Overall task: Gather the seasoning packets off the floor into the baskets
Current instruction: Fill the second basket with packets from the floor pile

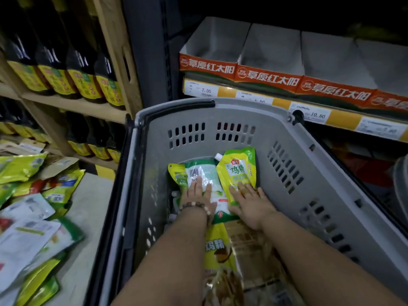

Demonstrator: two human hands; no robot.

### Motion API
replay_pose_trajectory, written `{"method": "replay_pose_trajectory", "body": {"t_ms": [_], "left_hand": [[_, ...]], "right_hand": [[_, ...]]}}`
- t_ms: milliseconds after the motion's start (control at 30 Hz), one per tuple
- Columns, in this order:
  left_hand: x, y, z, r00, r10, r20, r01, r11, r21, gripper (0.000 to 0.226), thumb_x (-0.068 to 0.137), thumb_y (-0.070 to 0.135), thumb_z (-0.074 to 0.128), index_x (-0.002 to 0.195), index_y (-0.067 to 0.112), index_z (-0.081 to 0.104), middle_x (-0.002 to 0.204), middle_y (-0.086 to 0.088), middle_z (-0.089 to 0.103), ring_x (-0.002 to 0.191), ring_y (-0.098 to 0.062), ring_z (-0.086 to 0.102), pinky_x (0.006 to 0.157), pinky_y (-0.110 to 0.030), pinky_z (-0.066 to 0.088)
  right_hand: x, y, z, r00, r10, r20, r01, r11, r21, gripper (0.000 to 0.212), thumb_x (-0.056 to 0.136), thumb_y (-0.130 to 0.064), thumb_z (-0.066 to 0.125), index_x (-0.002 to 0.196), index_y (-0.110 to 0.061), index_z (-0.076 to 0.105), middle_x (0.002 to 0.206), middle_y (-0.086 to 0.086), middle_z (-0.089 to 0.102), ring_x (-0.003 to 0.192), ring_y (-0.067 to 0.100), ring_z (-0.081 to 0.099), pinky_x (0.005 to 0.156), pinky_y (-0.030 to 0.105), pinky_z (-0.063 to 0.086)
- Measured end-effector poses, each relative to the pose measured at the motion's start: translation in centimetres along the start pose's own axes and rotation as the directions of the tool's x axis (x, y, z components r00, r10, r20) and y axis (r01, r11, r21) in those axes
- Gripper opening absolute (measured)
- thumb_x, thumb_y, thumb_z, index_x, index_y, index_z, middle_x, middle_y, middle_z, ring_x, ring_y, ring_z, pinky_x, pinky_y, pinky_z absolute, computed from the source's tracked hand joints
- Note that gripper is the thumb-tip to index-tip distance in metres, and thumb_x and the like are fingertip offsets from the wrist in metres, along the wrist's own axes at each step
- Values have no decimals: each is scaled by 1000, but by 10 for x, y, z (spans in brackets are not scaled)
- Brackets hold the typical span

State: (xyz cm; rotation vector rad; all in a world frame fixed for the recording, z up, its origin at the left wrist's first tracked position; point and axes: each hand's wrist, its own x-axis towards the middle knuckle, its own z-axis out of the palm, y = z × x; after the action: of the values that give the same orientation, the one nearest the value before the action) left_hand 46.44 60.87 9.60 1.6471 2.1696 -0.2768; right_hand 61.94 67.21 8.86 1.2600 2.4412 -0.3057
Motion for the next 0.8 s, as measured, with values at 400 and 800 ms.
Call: {"method": "replay_pose_trajectory", "body": {"t_ms": [400,800], "left_hand": [[-109,-25,-144,931,244,-270,-267,962,-50,41,92,30,49,130,14,48,130,-10,53,112,-27,55,89,-37,48],[-244,-291,-105,896,-77,-437,-36,969,-245,56,87,41,52,138,25,36,138,-6,43,122,-28,48,93,-37,45]], "right_hand": [[-98,-75,-103,950,-31,-310,61,994,87,78,94,-38,54,152,-27,3,160,5,6,144,24,19,112,39,28],[-125,-346,-169,860,-276,-429,265,960,-88,70,88,-35,57,148,-28,23,147,3,38,130,25,43,98,39,42]]}}
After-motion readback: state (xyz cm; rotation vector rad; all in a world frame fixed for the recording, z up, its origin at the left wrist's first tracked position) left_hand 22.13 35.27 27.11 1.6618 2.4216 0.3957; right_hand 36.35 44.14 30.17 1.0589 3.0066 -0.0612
